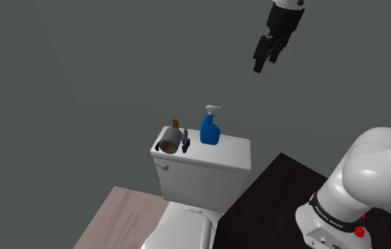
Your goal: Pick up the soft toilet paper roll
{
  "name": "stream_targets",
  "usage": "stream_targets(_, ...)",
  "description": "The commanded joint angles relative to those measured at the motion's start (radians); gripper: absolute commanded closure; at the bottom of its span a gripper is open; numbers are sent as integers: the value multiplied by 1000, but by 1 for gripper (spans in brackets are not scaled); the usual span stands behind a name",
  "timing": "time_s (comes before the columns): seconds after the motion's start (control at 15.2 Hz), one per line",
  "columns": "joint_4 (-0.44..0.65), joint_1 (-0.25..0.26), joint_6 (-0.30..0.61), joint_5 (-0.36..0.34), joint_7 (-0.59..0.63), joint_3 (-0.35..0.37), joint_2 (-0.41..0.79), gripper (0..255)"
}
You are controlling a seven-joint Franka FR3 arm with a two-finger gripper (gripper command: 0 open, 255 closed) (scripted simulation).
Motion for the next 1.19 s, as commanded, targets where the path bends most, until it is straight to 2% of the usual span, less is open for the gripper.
stream_targets(0.0,0,0,0,0,0,0,0,0)
stream_targets(0.33,-162,-6,187,-34,192,167,-37,0)
stream_targets(0.66,-264,-41,365,-91,413,359,4,0)
stream_targets(0.92,-294,-117,490,-175,624,541,92,0)
stream_targets(1.12,-282,-223,560,-273,808,707,180,0)
